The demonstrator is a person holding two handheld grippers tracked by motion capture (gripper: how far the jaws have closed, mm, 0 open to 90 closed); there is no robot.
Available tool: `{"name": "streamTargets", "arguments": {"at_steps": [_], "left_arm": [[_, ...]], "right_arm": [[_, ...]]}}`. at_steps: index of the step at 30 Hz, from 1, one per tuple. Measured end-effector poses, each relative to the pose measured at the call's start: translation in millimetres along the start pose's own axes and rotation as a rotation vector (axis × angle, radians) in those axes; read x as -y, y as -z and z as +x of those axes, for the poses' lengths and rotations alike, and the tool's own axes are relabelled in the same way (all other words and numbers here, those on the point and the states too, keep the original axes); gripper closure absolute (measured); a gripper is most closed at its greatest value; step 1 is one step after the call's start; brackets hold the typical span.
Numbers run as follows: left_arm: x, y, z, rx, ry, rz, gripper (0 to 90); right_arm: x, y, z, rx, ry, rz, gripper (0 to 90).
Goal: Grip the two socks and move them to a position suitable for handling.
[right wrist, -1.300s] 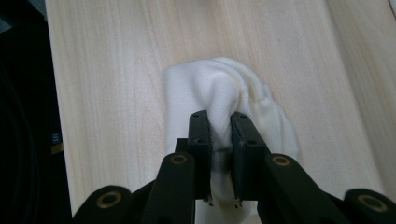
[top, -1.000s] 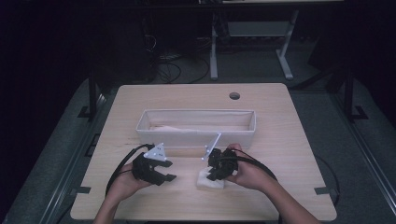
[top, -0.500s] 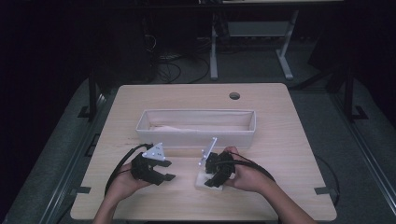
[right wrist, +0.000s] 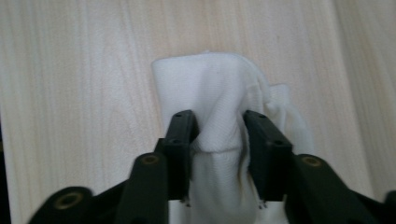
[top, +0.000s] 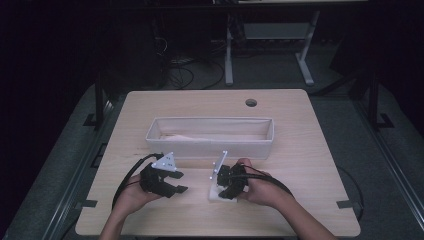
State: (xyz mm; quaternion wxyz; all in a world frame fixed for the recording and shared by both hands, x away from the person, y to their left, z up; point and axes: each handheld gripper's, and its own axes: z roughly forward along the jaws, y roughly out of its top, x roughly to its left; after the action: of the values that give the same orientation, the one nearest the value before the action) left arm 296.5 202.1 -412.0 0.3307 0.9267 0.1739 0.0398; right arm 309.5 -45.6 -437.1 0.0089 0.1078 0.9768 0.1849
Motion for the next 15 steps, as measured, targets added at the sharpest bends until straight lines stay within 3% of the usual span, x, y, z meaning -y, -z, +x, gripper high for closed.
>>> {"name": "streamTargets", "arguments": {"at_steps": [5,11,15], "left_arm": [[0.9,1.5,1.8,-0.001,0.01,-0.009,47.5],[2.1,1.2,2.6,0.001,0.008,-0.009,47.2],[2.7,2.1,2.5,0.0,0.012,-0.014,47.2]], "right_arm": [[-2.0,-0.1,-0.6,0.028,-0.002,0.009,78.0],[-2.3,3.1,0.1,0.031,-0.005,0.006,80.8],[0.0,8.1,-1.6,0.0,-0.03,-0.015,81.1]]}}
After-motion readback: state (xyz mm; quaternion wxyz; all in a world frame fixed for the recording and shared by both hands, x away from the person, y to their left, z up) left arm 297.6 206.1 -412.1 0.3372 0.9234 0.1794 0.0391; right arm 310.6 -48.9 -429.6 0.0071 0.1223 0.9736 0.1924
